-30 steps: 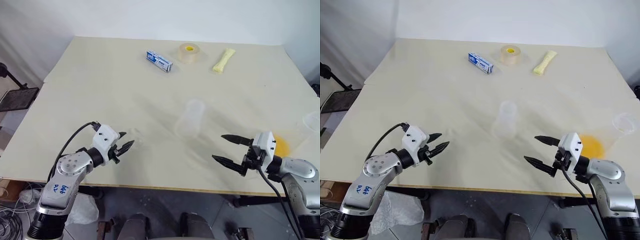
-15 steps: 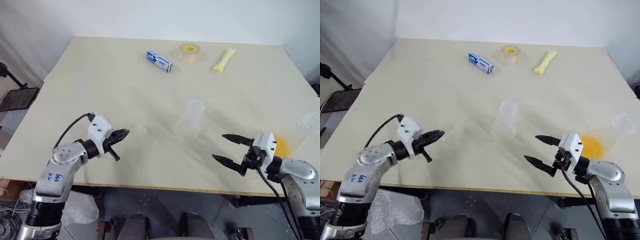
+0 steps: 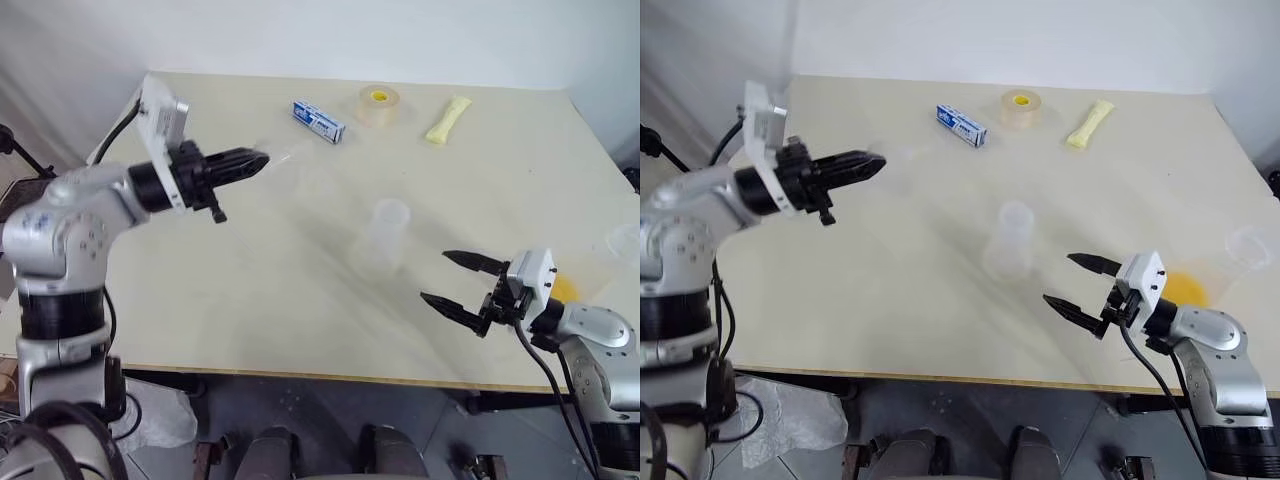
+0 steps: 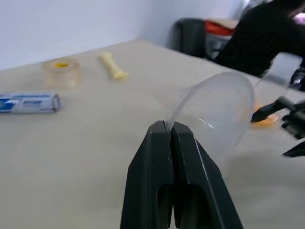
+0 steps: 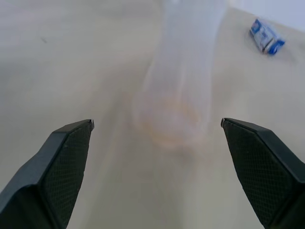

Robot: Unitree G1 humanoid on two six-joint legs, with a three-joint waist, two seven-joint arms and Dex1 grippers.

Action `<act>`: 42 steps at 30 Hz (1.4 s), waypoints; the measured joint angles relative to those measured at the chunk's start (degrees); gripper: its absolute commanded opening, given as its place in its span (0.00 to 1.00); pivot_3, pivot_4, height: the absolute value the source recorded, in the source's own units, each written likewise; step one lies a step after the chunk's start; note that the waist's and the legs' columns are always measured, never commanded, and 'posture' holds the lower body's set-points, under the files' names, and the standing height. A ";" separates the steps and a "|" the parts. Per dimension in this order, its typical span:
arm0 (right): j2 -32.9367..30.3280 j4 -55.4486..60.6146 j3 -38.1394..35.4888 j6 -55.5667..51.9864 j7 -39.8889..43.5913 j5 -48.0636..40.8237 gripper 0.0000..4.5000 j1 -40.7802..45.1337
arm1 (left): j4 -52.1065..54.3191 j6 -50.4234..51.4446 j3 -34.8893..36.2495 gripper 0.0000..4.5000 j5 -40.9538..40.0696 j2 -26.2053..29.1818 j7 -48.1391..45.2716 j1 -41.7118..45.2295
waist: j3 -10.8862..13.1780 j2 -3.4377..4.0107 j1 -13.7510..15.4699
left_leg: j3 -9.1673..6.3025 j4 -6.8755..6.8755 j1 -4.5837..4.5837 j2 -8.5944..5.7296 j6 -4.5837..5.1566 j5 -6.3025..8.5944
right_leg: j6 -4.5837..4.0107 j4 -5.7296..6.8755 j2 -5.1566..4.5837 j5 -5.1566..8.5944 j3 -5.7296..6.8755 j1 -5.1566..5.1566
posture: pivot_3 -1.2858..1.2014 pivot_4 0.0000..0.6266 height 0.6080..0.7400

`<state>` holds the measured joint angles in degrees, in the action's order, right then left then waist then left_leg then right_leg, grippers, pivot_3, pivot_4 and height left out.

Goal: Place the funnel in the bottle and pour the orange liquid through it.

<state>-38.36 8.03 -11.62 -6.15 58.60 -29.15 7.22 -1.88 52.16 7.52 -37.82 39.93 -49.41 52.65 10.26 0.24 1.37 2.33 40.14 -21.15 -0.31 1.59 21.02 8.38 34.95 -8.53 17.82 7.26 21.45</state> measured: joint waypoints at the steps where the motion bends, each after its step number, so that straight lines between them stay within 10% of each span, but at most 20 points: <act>1: 0.06 0.48 -0.02 -0.17 -0.49 -0.02 1.00 0.48 | -3.03 2.04 -1.93 0.00 -0.14 -0.12 -1.87 3.14 | 0.00 0.00 0.01 | 0.01 0.00 0.00 -0.01 0.00 0.00 | 0.00 0.00 0.00 0.00 0.00 0.01 | 0.52 0.24 1.00; 17: 1.73 7.75 -0.11 -1.86 -6.74 -0.02 1.00 -4.32 | -41.27 9.64 -21.79 0.00 11.32 -7.45 -21.82 34.09 | 0.05 -0.08 -0.05 | 0.56 -0.06 -0.11 -0.01 0.00 0.00 | 0.01 -0.01 0.03 0.01 0.10 0.12 | 0.52 0.24 1.00; 42: 4.28 12.24 -0.13 -0.37 -10.67 0.29 1.00 -8.96 | -68.44 -2.09 -25.80 0.00 31.09 -21.11 -36.61 45.37 | 0.17 -0.25 0.02 | 0.64 -0.05 -0.14 0.01 0.00 0.00 | 0.01 0.00 0.01 0.00 0.10 0.18 | 0.52 0.24 1.00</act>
<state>-34.08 20.26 -11.75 -6.53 47.93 -28.85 -1.74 -70.32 50.07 -18.28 -6.72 18.83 -86.02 98.02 10.42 -0.02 1.39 2.97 40.09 -21.30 -0.29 1.60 21.02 8.39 34.95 -8.52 17.82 7.36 21.64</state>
